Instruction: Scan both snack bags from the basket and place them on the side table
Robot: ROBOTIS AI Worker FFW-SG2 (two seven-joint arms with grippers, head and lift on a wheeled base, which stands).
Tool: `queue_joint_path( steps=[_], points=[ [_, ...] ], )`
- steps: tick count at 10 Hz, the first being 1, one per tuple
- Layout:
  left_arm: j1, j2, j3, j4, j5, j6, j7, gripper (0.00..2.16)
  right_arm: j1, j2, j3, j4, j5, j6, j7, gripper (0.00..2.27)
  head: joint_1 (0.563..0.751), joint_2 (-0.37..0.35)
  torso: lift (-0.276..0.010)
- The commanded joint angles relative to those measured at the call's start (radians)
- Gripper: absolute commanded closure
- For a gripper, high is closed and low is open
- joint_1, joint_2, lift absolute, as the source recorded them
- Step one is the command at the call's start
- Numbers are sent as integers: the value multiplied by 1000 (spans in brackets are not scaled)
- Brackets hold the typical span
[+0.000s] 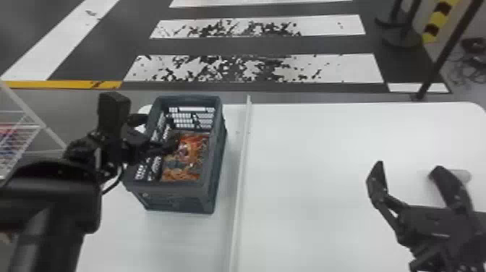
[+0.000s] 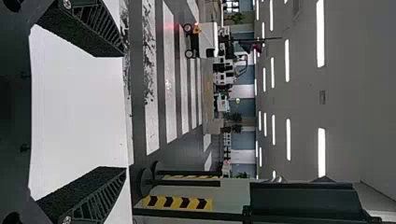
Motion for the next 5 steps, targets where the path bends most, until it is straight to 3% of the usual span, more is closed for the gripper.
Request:
queue_joint_path(
  steps=[1,5],
  points=[
    [-56,9,-38,51,-47,58,-32,66,1,2,0,-3,0,0,0,56,695,119,-75],
    [-191,13,-135,200,-136,76,-137,36,3,3,-3,-3,0,3,0,56,695,94,-75]
  ],
)
